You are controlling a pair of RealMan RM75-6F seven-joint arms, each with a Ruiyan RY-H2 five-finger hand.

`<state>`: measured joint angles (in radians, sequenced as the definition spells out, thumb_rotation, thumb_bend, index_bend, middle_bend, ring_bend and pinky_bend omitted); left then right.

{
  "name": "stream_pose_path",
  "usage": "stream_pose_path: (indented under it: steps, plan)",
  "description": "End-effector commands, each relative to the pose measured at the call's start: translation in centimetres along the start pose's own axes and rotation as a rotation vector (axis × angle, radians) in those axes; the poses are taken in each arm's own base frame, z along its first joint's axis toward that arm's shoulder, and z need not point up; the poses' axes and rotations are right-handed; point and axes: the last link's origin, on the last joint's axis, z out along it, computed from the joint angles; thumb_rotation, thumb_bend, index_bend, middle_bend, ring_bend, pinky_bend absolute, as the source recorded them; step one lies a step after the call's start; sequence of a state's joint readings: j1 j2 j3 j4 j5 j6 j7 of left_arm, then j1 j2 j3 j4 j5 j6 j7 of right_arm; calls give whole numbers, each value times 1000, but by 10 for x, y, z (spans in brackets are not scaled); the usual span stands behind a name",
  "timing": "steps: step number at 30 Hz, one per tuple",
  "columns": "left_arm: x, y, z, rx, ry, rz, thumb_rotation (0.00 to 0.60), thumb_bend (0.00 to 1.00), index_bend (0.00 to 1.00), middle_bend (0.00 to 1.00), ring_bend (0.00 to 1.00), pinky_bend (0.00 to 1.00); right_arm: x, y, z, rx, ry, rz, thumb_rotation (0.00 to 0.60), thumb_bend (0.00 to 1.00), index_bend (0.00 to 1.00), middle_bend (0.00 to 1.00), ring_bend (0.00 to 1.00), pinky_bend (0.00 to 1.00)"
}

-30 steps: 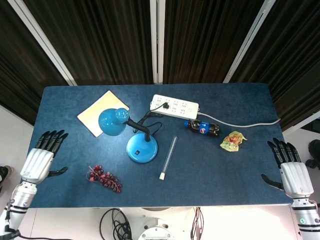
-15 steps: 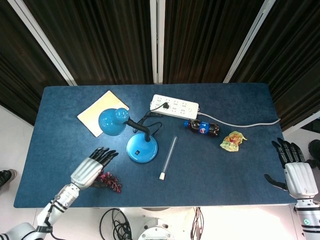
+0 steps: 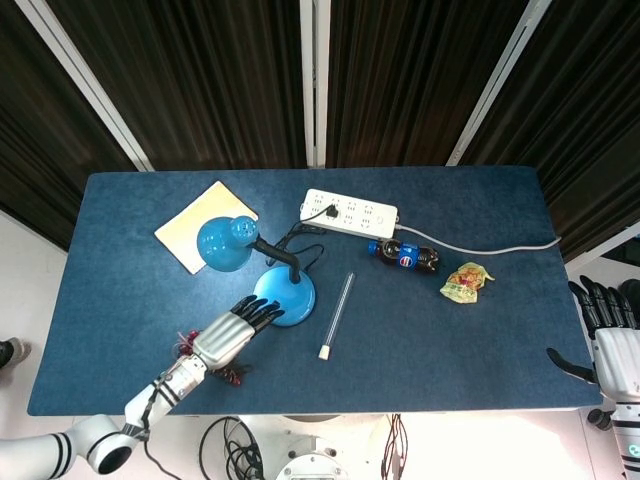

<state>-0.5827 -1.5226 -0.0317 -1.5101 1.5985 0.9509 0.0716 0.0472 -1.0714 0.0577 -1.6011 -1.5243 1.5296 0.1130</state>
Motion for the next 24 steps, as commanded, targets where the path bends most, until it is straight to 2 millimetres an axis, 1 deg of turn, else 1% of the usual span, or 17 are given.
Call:
stream_pose_path:
  steps: [1,3,6,8,13,24]
  plan:
    - [-3,-2,8,7,-13,-11,600,83,20,44,0,37,0,2,0,-4,-1,2,600,91,0,0,0,0]
    - [-5,-3,10,12,-24,-19,600,129,20,44,0,37,-1,3,0,-7,-3,5,600,91,0,0,0,0]
    - [-7,-5,11,16,-35,-37,600,267,20,44,0,34,-2,5,1,-10,-6,6,600,91,0,0,0,0]
    - [-8,-5,12,16,-37,-38,600,306,20,45,0,33,-3,5,1,-12,-7,6,600,91,0,0,0,0]
    - [-9,-7,13,18,-40,-38,600,323,20,44,0,32,-4,6,2,-12,-11,8,600,91,0,0,0,0]
    - [-11,-11,15,32,-51,-46,600,325,20,45,0,32,-5,7,2,-15,-12,8,600,91,0,0,0,0]
